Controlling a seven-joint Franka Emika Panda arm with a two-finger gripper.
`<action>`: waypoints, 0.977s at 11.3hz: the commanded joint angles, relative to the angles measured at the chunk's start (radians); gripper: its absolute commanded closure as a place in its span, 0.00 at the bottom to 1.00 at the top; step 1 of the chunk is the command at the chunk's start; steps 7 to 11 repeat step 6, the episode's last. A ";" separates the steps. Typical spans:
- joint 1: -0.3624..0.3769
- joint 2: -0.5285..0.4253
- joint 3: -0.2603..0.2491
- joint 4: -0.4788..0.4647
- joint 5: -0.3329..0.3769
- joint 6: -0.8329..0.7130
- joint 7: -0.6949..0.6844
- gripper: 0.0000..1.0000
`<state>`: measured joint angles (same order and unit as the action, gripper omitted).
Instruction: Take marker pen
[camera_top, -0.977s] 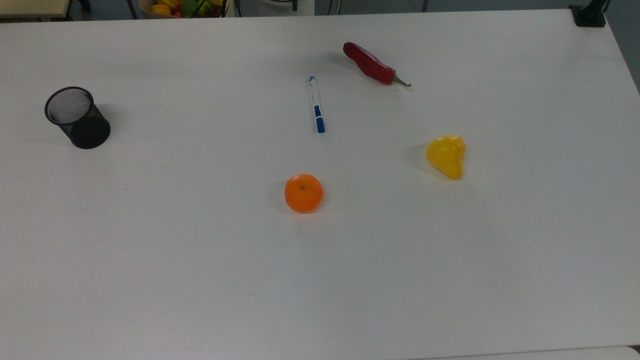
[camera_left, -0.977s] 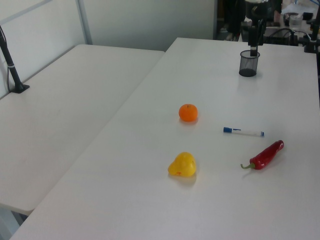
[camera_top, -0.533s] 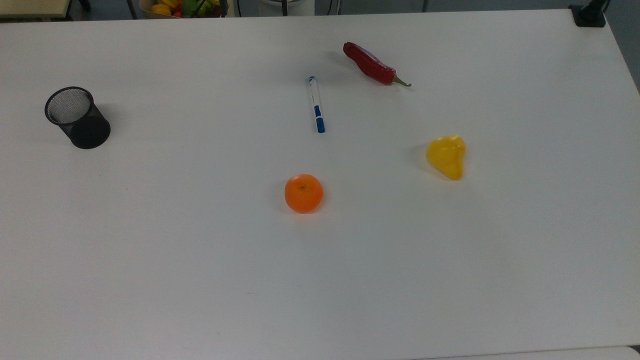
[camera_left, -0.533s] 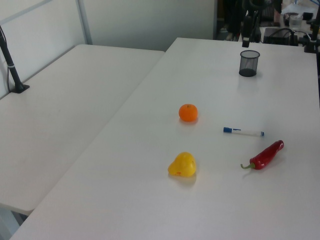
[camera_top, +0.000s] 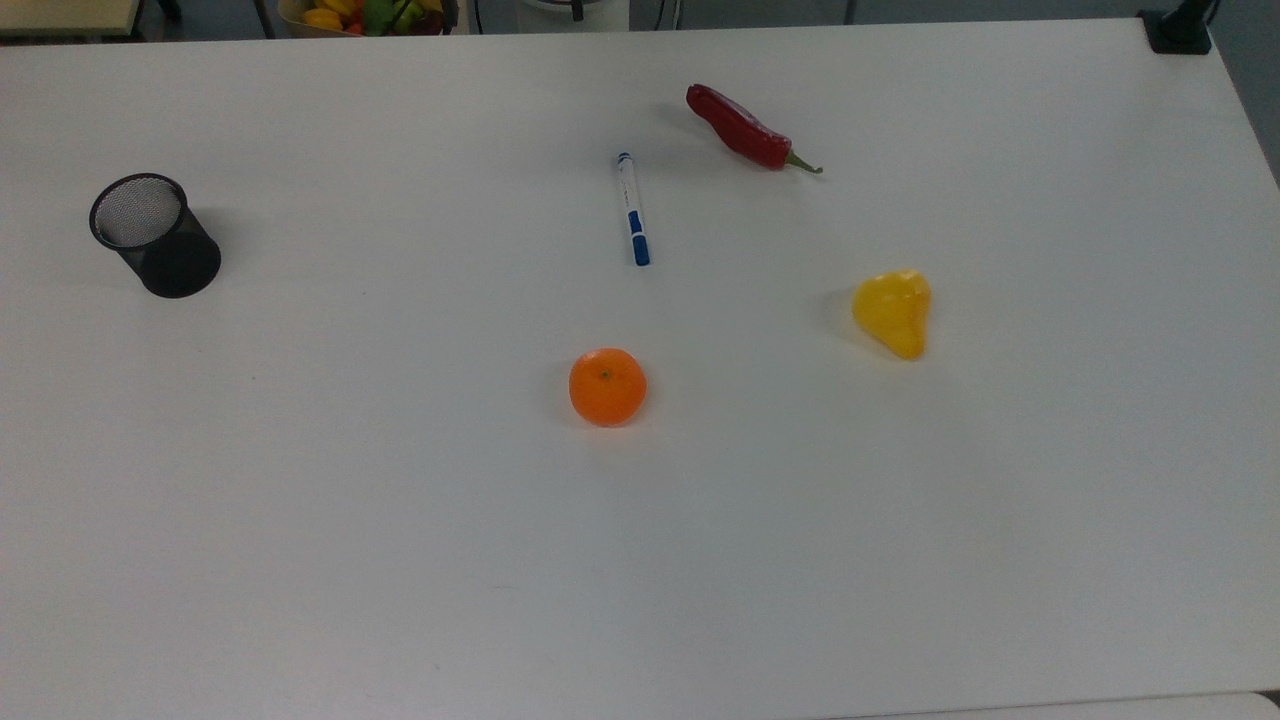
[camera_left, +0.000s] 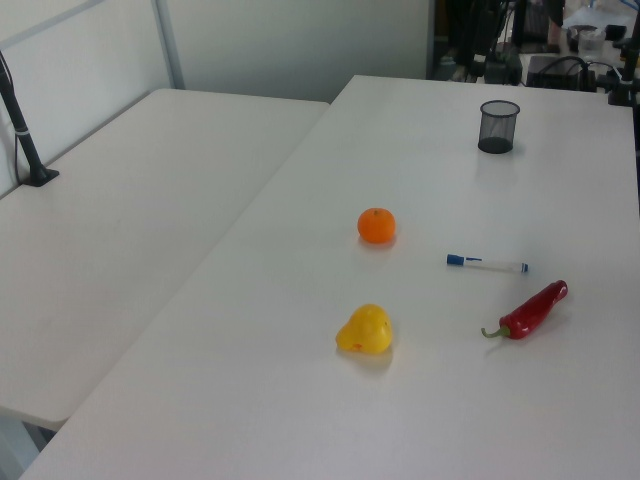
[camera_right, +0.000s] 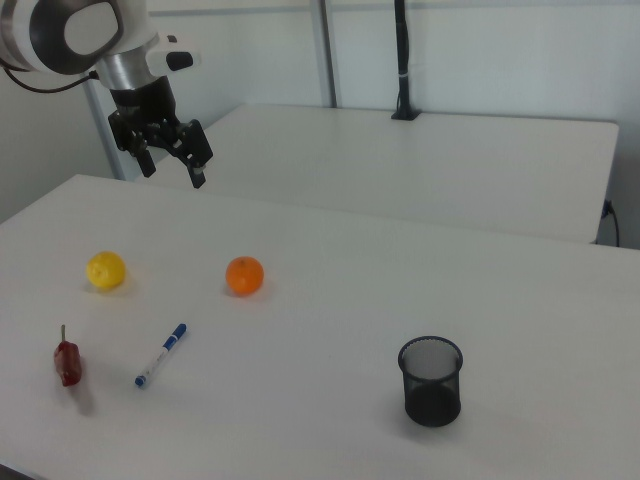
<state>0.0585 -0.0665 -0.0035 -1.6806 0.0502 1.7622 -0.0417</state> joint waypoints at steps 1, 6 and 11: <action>0.027 0.019 -0.021 0.013 0.013 -0.023 -0.029 0.00; 0.029 0.021 -0.023 0.013 0.016 -0.027 -0.037 0.00; 0.029 0.021 -0.023 0.013 0.016 -0.027 -0.037 0.00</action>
